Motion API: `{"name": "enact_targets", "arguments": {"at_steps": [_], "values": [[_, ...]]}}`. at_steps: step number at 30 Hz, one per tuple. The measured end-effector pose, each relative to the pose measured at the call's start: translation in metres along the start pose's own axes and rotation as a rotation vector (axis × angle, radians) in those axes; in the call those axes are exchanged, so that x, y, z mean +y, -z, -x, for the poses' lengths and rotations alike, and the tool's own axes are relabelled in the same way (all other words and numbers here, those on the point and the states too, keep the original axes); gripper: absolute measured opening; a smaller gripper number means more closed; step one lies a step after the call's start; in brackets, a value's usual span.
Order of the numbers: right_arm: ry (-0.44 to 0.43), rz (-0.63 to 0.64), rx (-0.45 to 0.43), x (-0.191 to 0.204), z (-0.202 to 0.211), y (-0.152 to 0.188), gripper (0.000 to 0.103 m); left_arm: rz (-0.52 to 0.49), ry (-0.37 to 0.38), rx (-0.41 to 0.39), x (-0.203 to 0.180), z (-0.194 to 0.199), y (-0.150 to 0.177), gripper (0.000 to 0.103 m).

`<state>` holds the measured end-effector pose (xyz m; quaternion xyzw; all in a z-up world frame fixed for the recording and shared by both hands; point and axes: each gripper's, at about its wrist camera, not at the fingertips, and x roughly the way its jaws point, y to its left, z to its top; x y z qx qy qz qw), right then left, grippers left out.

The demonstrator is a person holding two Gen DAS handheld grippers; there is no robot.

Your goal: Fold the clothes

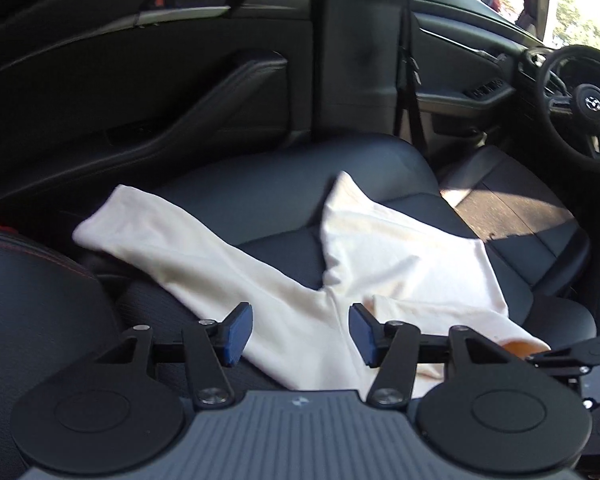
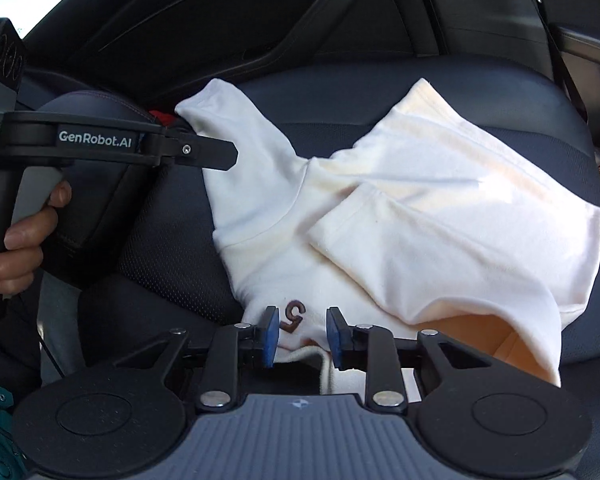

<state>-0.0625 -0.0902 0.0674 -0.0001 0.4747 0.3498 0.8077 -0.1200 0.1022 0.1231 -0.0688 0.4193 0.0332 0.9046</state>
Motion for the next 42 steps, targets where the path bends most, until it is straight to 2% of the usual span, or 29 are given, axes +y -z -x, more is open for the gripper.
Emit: {"name": "enact_targets", "arguments": {"at_steps": [4,8,12,15,23,25,27,28,29,30,31,34,39,42], "values": [[0.004,-0.028,-0.077,-0.005,0.005,-0.02,0.029,0.051,-0.117,-0.065,0.016,0.003,-0.026,0.067],[-0.01,-0.039,-0.114,-0.004,0.003,-0.029,0.029,0.142,-0.242,-0.091,0.035,-0.003,-0.052,0.073],[-0.037,-0.042,-0.142,-0.003,0.002,-0.029,0.031,0.223,-0.349,-0.034,0.049,-0.025,-0.069,0.073],[-0.048,-0.046,-0.152,-0.003,0.002,-0.028,0.031,0.208,-0.422,-0.003,0.05,-0.044,-0.075,0.074],[-0.077,-0.051,-0.187,-0.009,0.01,-0.025,0.032,0.208,-0.511,0.112,0.057,-0.09,-0.079,0.075],[-0.078,-0.054,-0.192,-0.012,0.012,-0.025,0.032,0.212,-0.504,0.129,0.059,-0.095,-0.077,0.071],[-0.074,-0.059,-0.196,-0.015,0.014,-0.025,0.032,0.229,-0.473,0.123,0.061,-0.095,-0.075,0.059],[-0.073,-0.063,-0.199,-0.016,0.014,-0.024,0.032,0.227,-0.463,0.114,0.059,-0.094,-0.074,0.049],[-0.072,-0.067,-0.202,-0.017,0.015,-0.024,0.032,0.224,-0.454,0.104,0.057,-0.092,-0.073,0.031],[-0.071,-0.071,-0.204,-0.018,0.015,-0.024,0.032,0.221,-0.444,0.097,0.055,-0.091,-0.072,0.021],[-0.069,-0.076,-0.208,-0.02,0.016,-0.024,0.032,0.216,-0.434,0.092,0.053,-0.089,-0.071,0.006],[-0.066,-0.088,-0.219,-0.022,0.019,-0.022,0.032,0.24,-0.379,0.075,0.047,-0.081,-0.068,0.004],[-0.023,-0.109,-0.238,-0.03,0.028,-0.019,0.032,0.222,-0.251,0.025,0.014,-0.053,-0.065,0.001],[0.016,-0.137,-0.253,-0.038,0.033,-0.016,0.032,0.179,-0.136,-0.018,-0.027,-0.028,-0.064,0.001]]}}
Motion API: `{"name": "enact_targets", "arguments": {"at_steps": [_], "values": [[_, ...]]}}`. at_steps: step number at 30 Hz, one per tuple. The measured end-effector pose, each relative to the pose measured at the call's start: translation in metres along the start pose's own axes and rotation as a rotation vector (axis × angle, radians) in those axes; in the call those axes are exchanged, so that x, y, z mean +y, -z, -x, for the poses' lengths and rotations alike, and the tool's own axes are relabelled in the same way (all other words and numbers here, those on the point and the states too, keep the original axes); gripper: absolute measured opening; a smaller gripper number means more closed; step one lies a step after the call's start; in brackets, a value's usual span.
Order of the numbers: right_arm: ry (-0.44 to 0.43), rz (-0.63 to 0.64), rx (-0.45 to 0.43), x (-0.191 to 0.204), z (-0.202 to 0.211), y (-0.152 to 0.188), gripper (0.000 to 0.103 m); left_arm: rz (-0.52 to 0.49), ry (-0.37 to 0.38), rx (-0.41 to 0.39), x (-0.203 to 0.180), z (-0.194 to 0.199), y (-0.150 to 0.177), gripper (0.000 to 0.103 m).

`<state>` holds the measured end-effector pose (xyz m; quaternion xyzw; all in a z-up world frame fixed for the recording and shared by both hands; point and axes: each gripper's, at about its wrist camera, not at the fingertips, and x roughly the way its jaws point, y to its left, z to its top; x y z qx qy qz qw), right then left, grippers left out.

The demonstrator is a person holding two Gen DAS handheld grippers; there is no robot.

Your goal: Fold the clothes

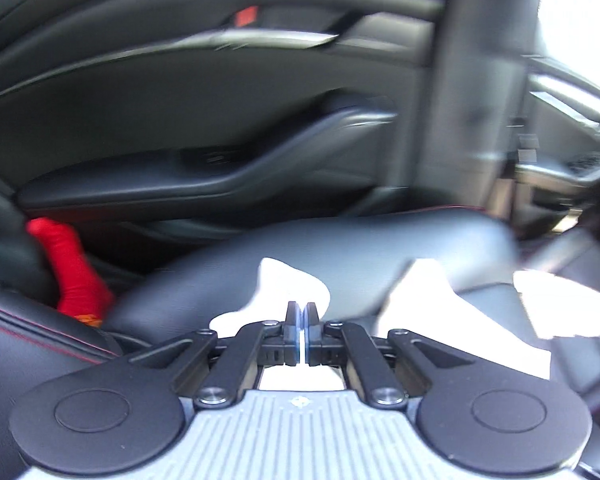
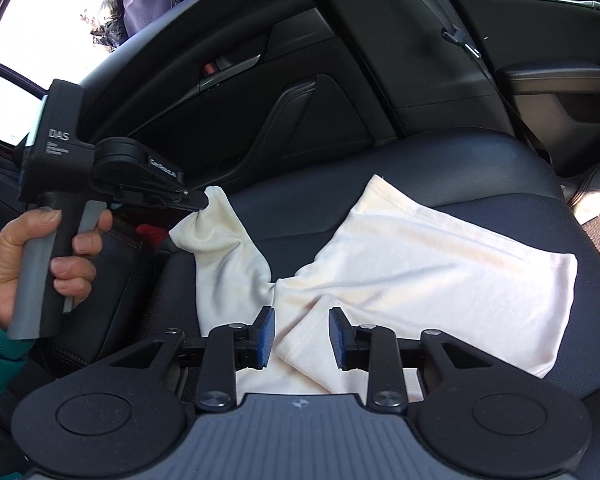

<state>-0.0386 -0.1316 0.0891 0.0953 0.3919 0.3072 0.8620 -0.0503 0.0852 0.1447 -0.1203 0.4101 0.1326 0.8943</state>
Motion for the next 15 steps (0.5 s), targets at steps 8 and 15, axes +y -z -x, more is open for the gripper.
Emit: {"name": "enact_targets", "arguments": {"at_steps": [8,15], "values": [[0.104,-0.079,-0.048,-0.024,0.018,0.006,0.032,-0.169,0.339,0.044,-0.073,0.029,0.036,0.019],[0.183,-0.102,-0.065,-0.038,0.026,0.005,0.032,-0.205,0.351,0.124,-0.057,0.012,0.049,0.029]]}}
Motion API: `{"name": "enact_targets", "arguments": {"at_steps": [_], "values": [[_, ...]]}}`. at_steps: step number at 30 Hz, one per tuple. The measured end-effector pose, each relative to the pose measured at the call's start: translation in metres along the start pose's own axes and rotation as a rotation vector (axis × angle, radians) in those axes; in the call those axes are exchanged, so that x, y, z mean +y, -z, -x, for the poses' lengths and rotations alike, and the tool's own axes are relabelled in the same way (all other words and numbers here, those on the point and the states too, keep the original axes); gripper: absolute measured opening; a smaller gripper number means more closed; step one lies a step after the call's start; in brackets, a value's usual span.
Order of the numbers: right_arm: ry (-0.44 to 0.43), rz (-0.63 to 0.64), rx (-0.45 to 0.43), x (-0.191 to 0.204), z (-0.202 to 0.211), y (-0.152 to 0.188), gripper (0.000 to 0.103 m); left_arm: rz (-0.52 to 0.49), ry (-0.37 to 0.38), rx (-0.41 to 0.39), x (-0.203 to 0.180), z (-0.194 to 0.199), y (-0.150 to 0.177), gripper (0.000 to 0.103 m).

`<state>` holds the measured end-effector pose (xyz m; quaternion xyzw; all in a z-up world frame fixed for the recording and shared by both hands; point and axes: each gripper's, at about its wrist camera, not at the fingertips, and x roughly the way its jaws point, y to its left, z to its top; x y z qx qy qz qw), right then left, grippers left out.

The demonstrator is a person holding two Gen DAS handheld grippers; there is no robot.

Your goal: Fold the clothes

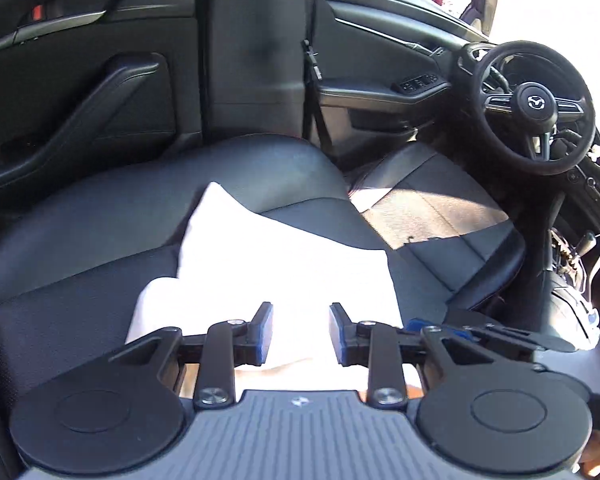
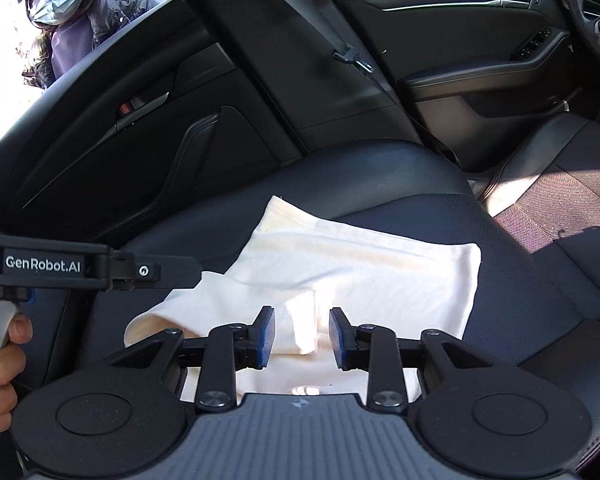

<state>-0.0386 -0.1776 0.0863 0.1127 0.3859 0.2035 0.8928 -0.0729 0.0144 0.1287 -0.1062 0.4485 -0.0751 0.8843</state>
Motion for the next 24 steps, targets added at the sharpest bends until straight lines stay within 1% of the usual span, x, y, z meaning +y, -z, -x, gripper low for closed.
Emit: {"name": "enact_targets", "arguments": {"at_steps": [3,5,7,9,12,14,15,16,17,18,19,20,22,24], "values": [[-0.005,0.01,0.01,0.004,-0.01,-0.003,0.032,0.025,-0.038,0.034,0.02,-0.01,0.004,0.027],[-0.015,0.016,0.027,0.009,-0.023,-0.005,0.032,0.035,-0.084,0.072,0.037,-0.021,0.012,0.027],[-0.016,0.016,0.062,0.013,-0.04,-0.005,0.032,0.036,-0.094,0.086,0.046,-0.026,0.019,0.027],[0.005,0.014,0.099,0.013,-0.058,-0.002,0.032,0.037,-0.093,0.092,0.052,-0.024,0.026,0.027],[0.023,-0.009,0.157,0.009,-0.08,0.002,0.032,0.025,-0.096,0.085,0.057,-0.017,0.033,0.03],[0.016,-0.026,0.192,0.006,-0.091,0.006,0.032,0.004,-0.1,0.067,0.059,-0.009,0.036,0.039],[0.01,-0.028,0.204,0.006,-0.094,0.008,0.031,-0.006,-0.103,0.058,0.059,-0.006,0.038,0.043],[0.007,-0.026,0.209,0.007,-0.094,0.009,0.026,-0.016,-0.107,0.052,0.06,-0.003,0.039,0.048],[0.012,-0.018,0.211,0.009,-0.093,0.01,0.018,-0.024,-0.113,0.051,0.06,-0.003,0.039,0.048],[0.021,-0.011,0.209,0.01,-0.092,0.01,0.015,-0.031,-0.122,0.051,0.06,-0.004,0.039,0.048],[0.031,-0.006,0.206,0.011,-0.09,0.009,0.008,-0.033,-0.129,0.055,0.062,-0.006,0.039,0.046],[0.036,0.001,0.201,0.012,-0.089,0.009,0.006,-0.032,-0.131,0.061,0.063,-0.008,0.04,0.046],[0.049,0.004,0.193,0.012,-0.085,0.007,0.006,-0.032,-0.138,0.078,0.067,-0.012,0.041,0.045],[0.065,0.009,0.186,0.013,-0.083,0.005,0.006,-0.037,-0.14,0.086,0.068,-0.013,0.042,0.043]]}}
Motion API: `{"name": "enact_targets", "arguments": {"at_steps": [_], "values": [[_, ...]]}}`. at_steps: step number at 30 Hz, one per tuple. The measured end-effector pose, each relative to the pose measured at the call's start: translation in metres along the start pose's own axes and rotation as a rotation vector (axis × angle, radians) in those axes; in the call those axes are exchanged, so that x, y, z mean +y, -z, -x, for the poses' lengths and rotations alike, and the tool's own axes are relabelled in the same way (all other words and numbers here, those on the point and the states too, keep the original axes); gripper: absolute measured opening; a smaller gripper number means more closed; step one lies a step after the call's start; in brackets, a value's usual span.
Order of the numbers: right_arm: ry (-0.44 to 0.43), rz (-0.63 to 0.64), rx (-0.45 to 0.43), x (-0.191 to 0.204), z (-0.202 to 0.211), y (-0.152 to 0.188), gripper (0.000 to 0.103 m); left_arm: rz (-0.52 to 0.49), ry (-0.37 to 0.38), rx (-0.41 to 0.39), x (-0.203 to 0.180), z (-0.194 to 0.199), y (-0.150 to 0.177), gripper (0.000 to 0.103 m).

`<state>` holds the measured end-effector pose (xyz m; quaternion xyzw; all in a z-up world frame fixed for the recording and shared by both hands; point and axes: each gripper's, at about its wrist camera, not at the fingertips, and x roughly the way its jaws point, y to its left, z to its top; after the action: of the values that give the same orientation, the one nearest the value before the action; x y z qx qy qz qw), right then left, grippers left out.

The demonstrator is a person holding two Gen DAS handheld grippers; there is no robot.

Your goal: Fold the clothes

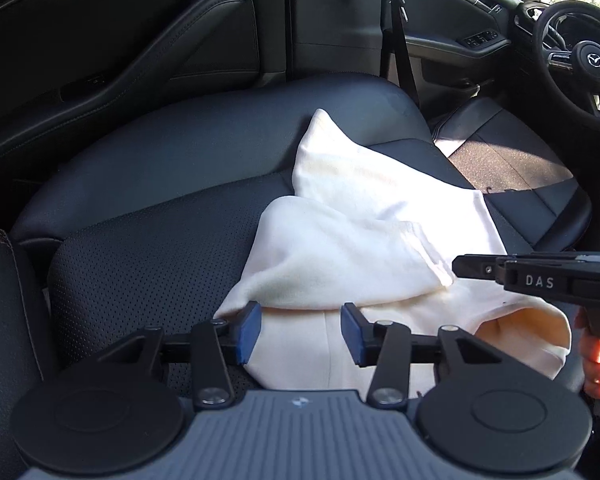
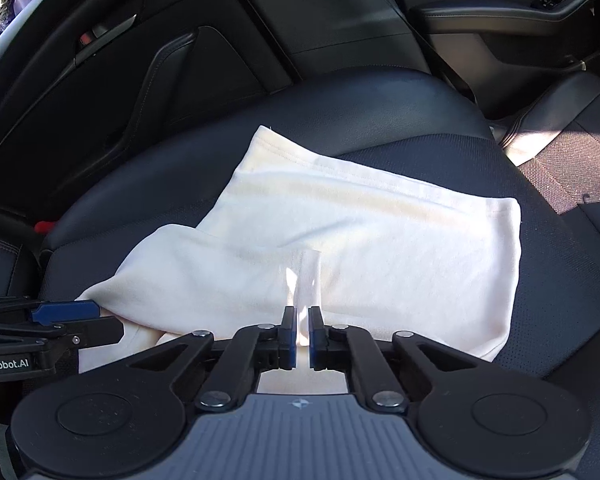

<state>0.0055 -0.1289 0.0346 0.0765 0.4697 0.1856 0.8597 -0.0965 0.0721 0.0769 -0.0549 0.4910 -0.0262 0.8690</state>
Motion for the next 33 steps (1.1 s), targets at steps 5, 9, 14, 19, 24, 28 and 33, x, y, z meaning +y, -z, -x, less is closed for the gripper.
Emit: {"name": "enact_targets", "arguments": {"at_steps": [5,9,14,19,24,28,33], "values": [[0.027,-0.011,0.017,0.001,-0.011,0.0,0.042,-0.042,-0.033,0.006,-0.002,-0.002,0.001,0.028],[-0.011,-0.045,0.054,-0.001,-0.028,0.003,0.028,-0.072,-0.06,-0.002,-0.001,-0.001,0.003,0.012],[-0.012,-0.021,0.005,0.008,-0.006,0.004,0.011,-0.092,-0.077,-0.009,0.006,0.002,0.004,0.0],[0.022,0.02,-0.045,0.014,0.029,0.007,0.012,-0.132,-0.102,-0.016,0.007,0.006,0.007,0.0],[0.061,0.017,0.013,0.0,0.025,0.02,0.02,-0.157,-0.082,-0.014,0.008,0.014,0.009,0.0],[0.054,-0.012,-0.019,-0.015,0.045,0.02,0.02,-0.18,-0.067,-0.025,0.008,0.026,0.01,0.003],[0.07,-0.034,0.03,-0.032,0.041,0.021,0.023,-0.217,-0.036,-0.05,-0.001,0.037,0.011,0.005]]}}
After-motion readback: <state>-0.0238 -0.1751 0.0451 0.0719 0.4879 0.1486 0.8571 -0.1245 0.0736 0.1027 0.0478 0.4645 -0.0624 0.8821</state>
